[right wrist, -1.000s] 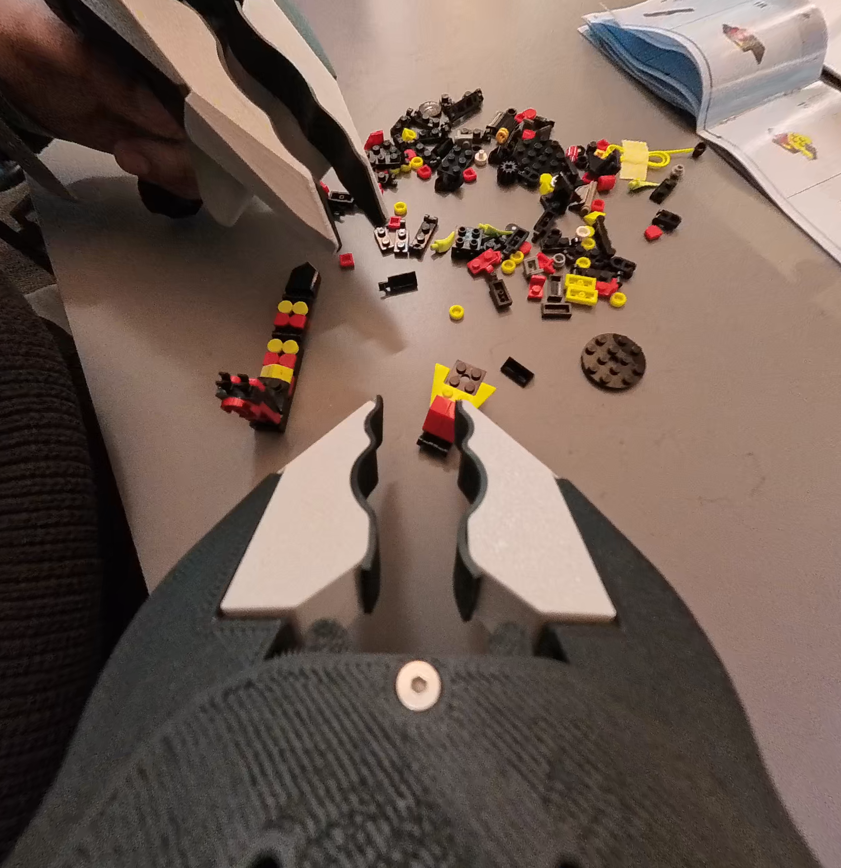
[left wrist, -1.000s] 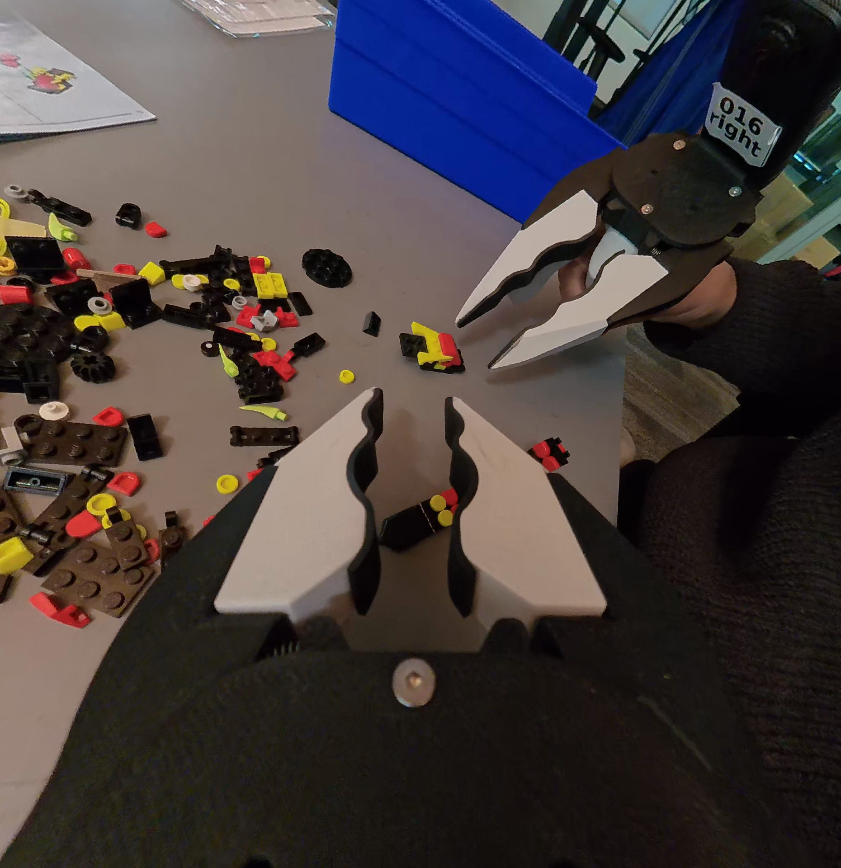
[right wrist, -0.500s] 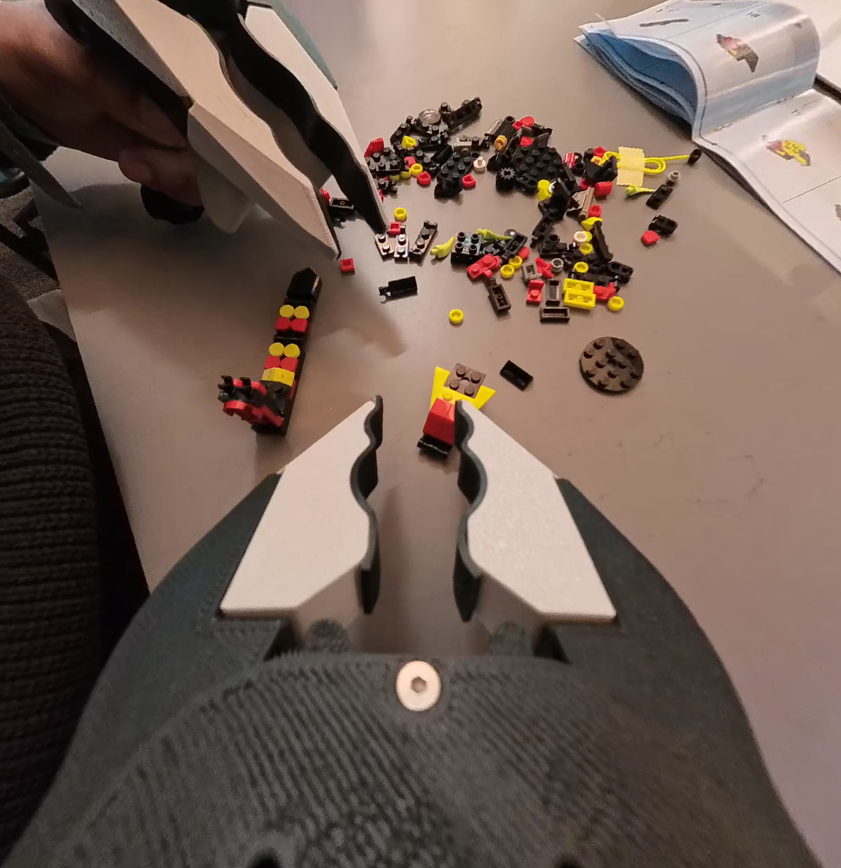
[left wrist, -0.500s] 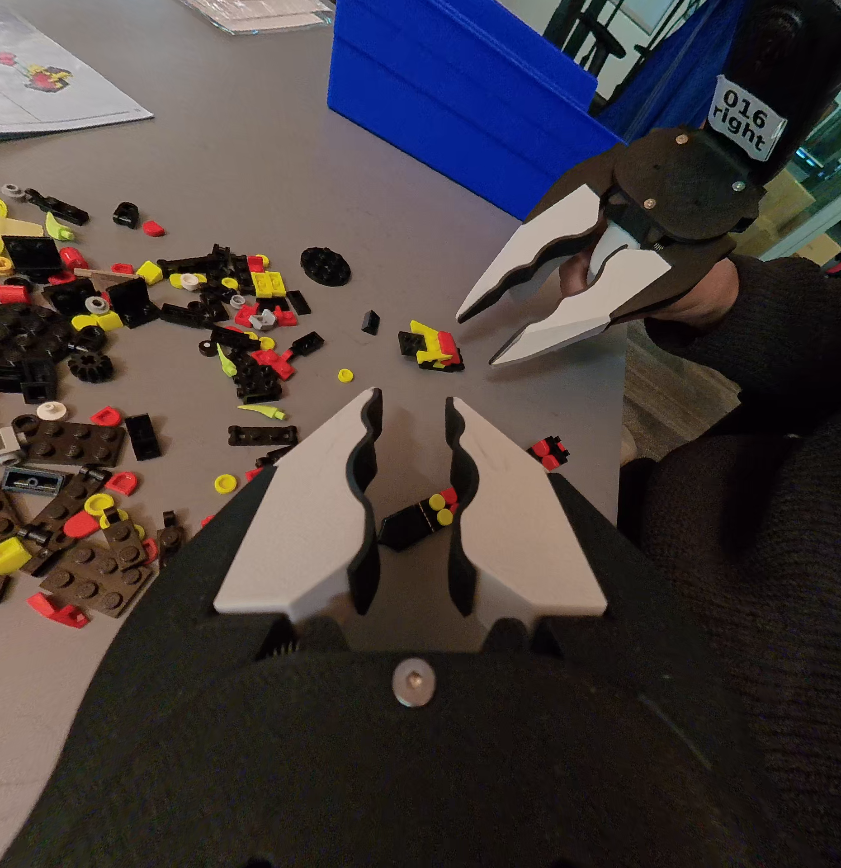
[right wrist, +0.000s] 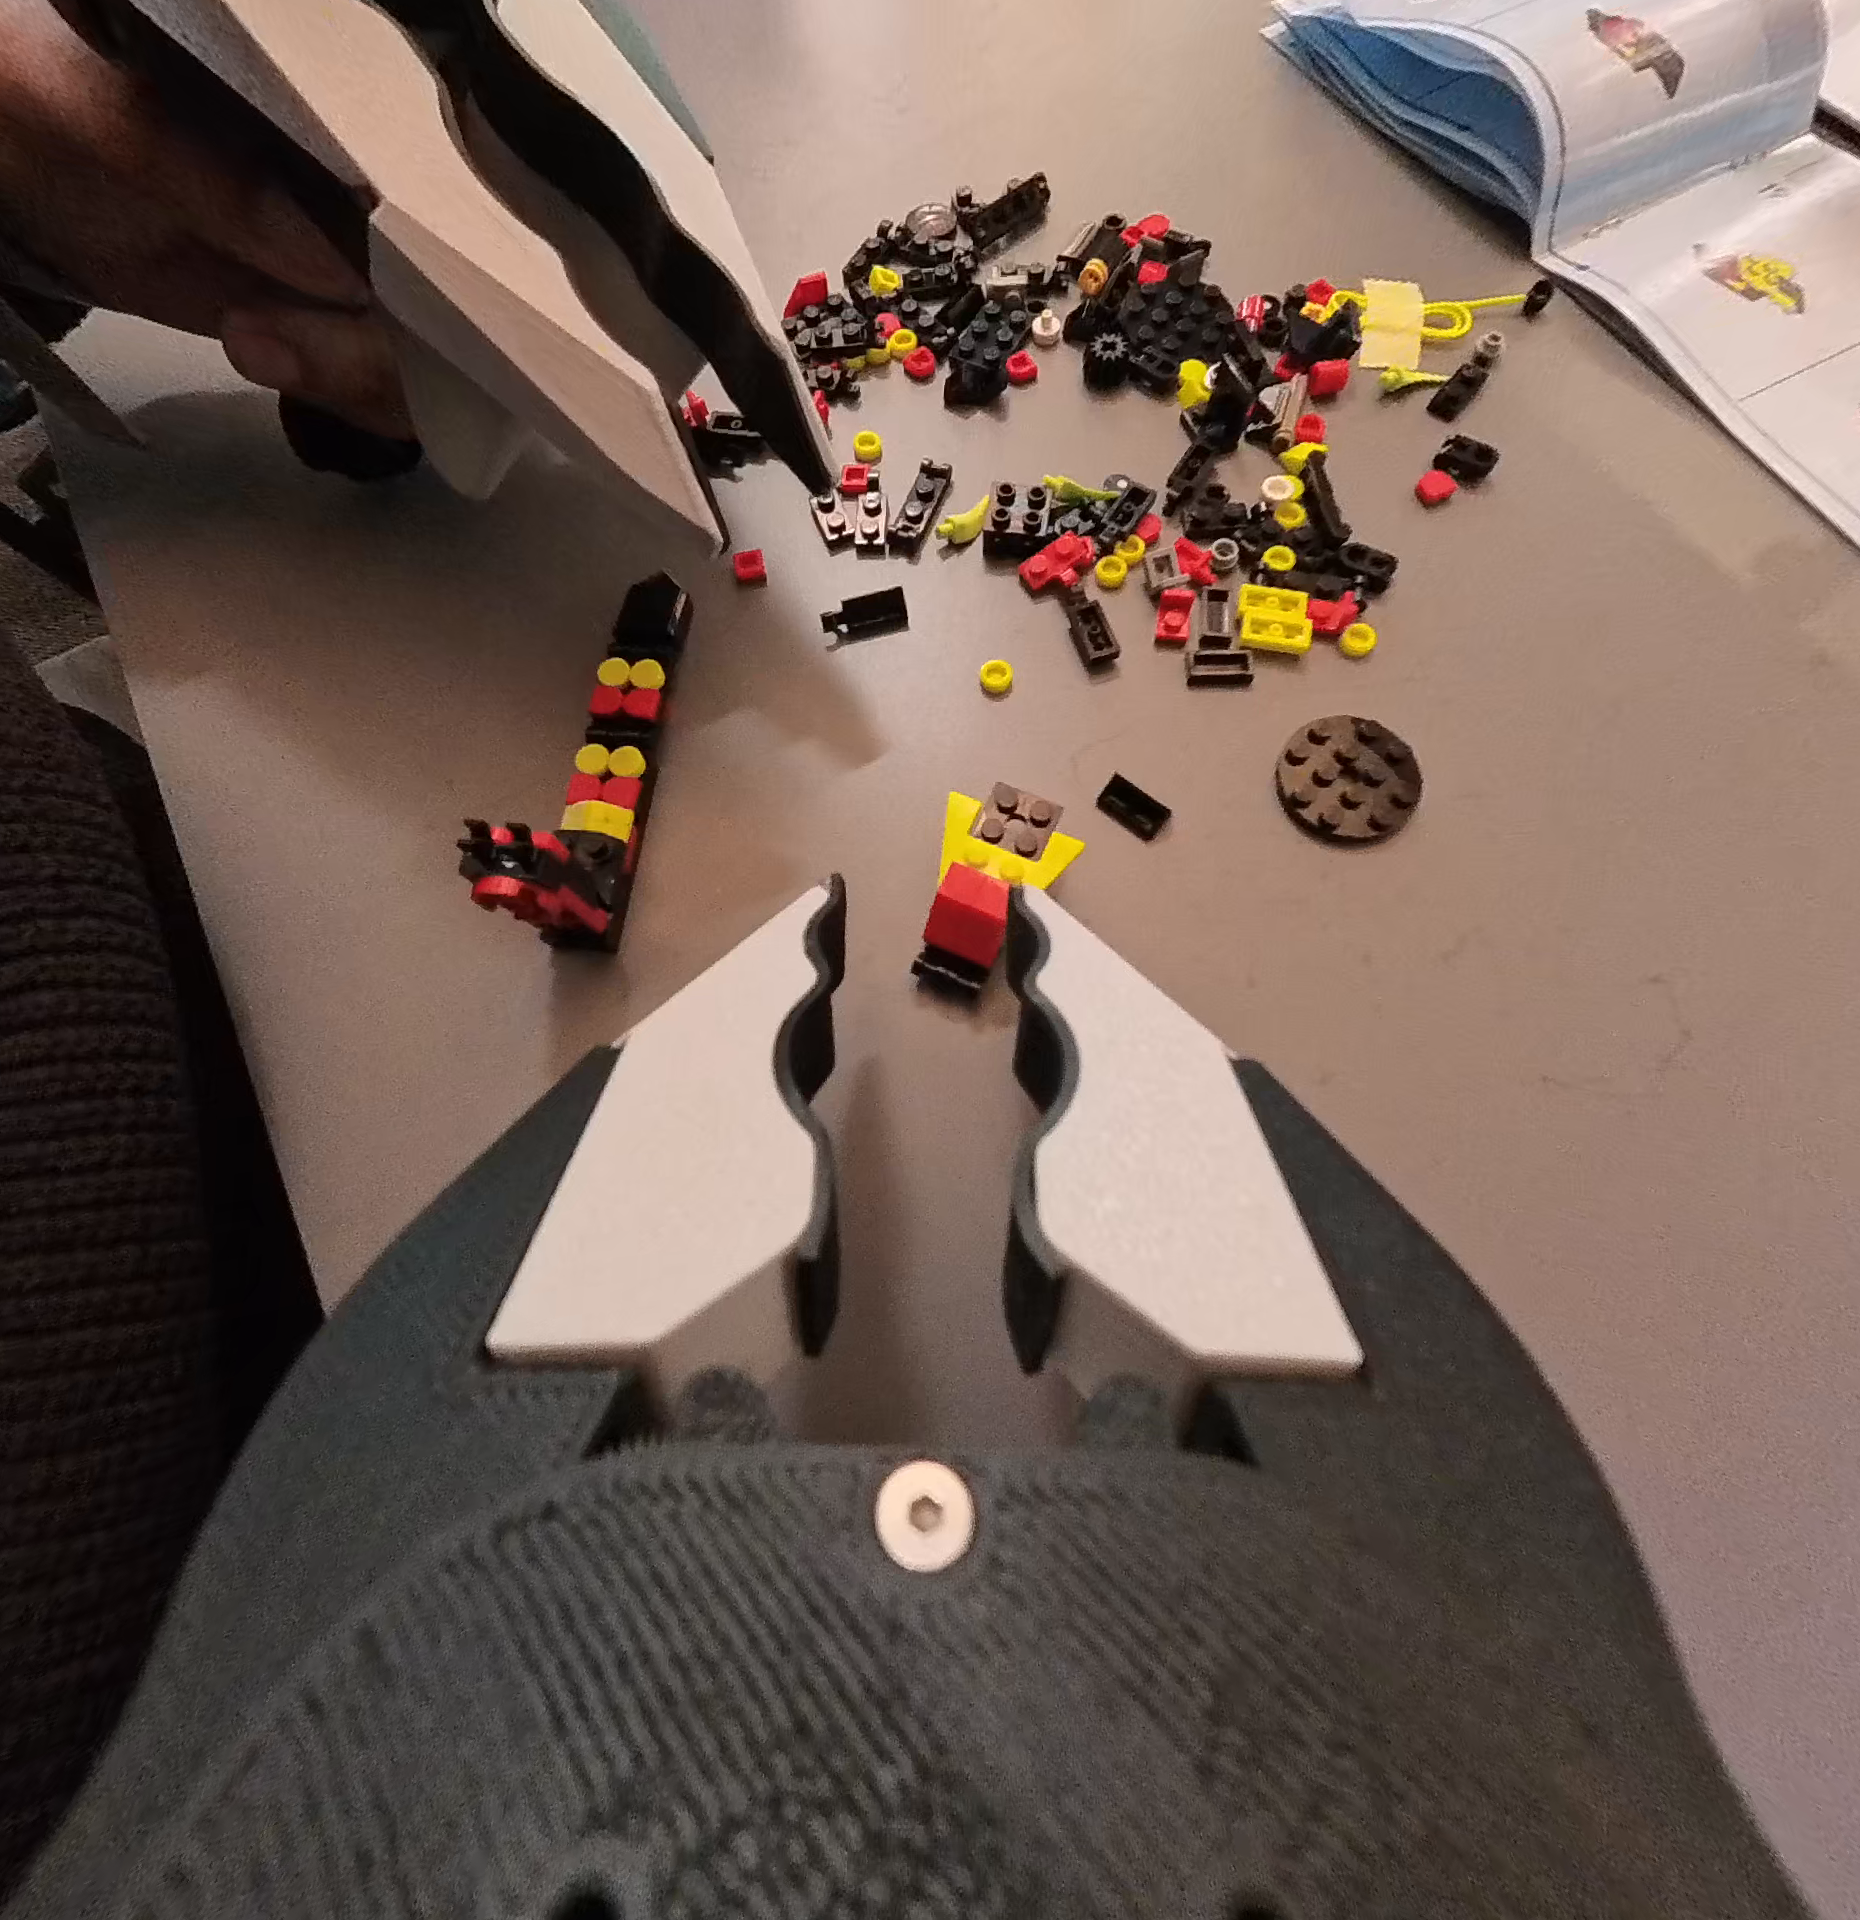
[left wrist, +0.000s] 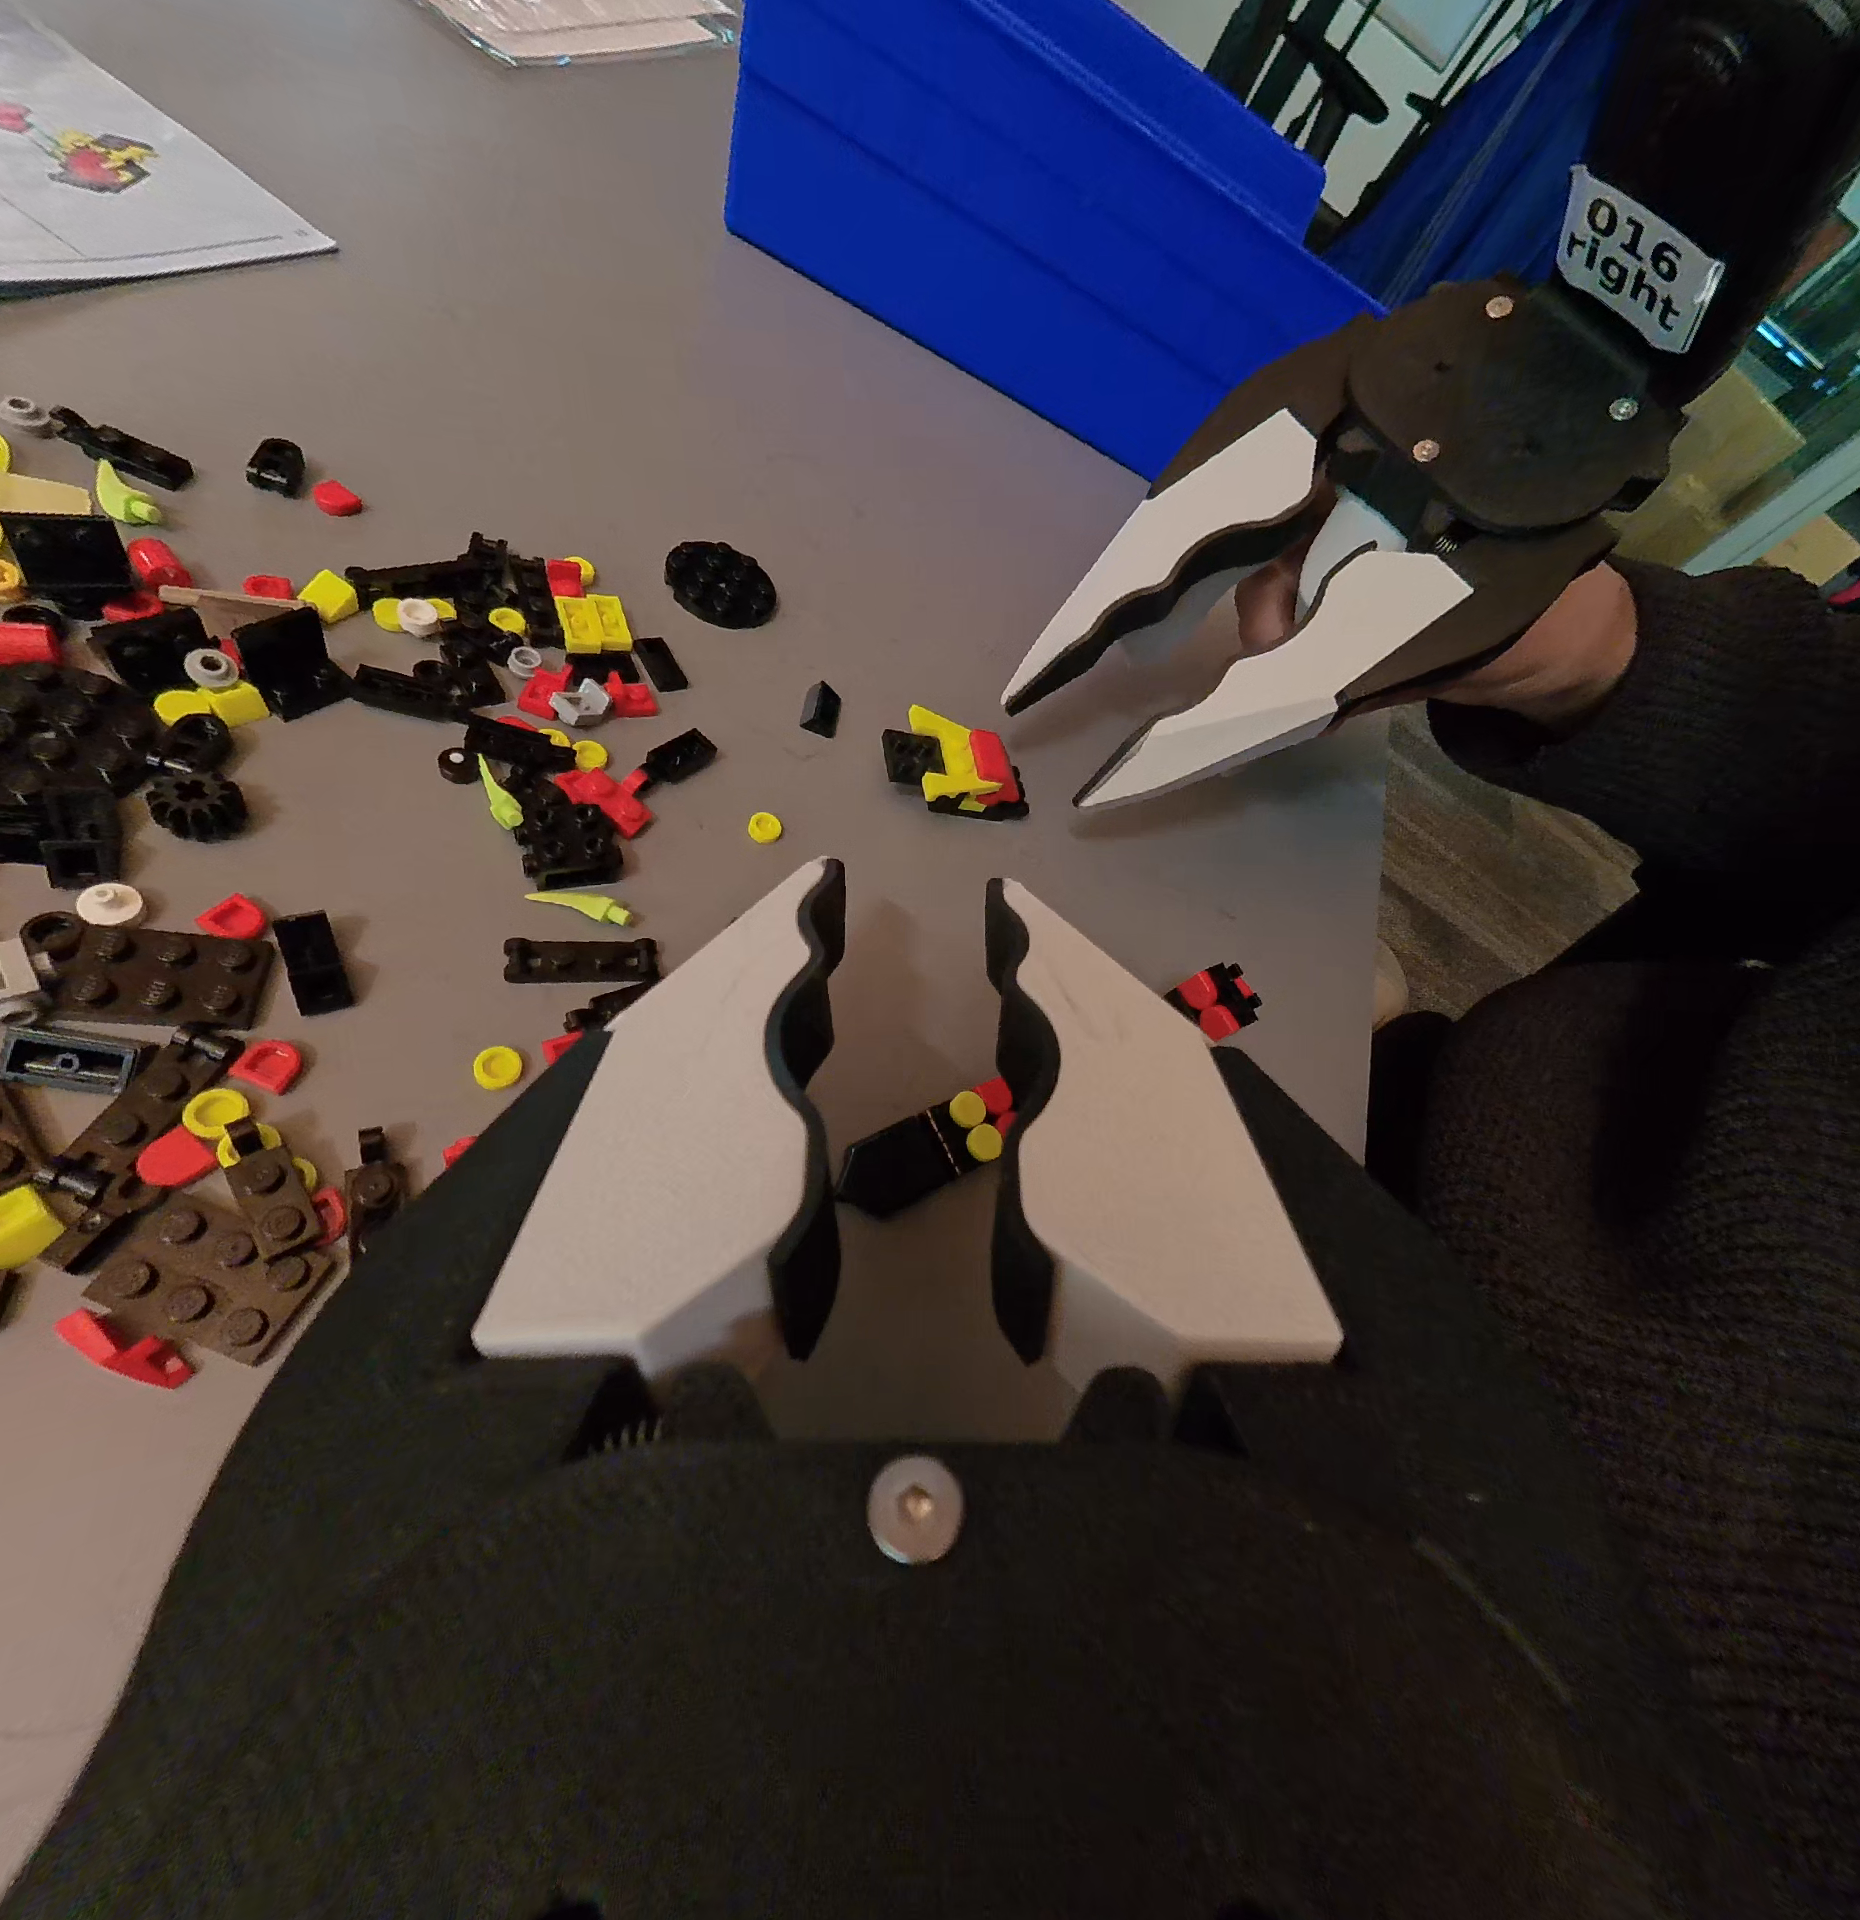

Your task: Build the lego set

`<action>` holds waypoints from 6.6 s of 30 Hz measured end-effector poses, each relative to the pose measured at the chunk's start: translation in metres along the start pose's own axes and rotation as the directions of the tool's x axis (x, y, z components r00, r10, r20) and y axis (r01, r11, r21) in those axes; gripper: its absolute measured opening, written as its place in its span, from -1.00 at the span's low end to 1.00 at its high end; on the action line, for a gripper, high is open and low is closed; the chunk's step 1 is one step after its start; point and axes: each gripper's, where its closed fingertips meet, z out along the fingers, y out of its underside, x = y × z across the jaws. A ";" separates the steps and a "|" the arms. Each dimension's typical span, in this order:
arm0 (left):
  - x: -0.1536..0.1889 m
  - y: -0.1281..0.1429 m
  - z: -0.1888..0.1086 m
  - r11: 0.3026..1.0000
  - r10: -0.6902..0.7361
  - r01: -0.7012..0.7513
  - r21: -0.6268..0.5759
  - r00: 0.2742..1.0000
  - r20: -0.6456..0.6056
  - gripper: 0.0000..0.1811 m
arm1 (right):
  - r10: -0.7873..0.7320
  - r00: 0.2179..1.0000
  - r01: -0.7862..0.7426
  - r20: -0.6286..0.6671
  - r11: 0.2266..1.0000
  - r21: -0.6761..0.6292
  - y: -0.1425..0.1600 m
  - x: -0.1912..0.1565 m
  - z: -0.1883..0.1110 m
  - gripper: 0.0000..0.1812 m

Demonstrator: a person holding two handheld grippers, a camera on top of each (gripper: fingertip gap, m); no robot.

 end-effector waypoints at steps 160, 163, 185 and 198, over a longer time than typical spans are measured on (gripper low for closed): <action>-0.201 -0.122 0.145 0.971 0.001 0.122 -0.207 0.860 0.511 -0.25 | 0.222 0.974 -0.226 0.046 0.964 0.140 -0.008 0.040 -0.019 -0.68; -0.204 -0.118 0.149 0.967 0.045 0.096 -0.236 0.848 0.528 -0.26 | 0.220 0.975 -0.223 0.039 0.965 0.137 -0.007 0.041 -0.019 -0.68; -0.210 -0.116 0.145 0.961 0.087 0.083 -0.263 0.813 0.576 -0.99 | 0.222 0.974 -0.226 0.043 0.964 0.144 -0.008 0.041 -0.021 -0.68; -0.197 -0.117 0.157 0.959 0.116 0.044 -0.280 0.842 0.527 -0.47 | 0.220 0.975 -0.223 0.041 0.964 0.143 -0.008 0.041 -0.021 -0.68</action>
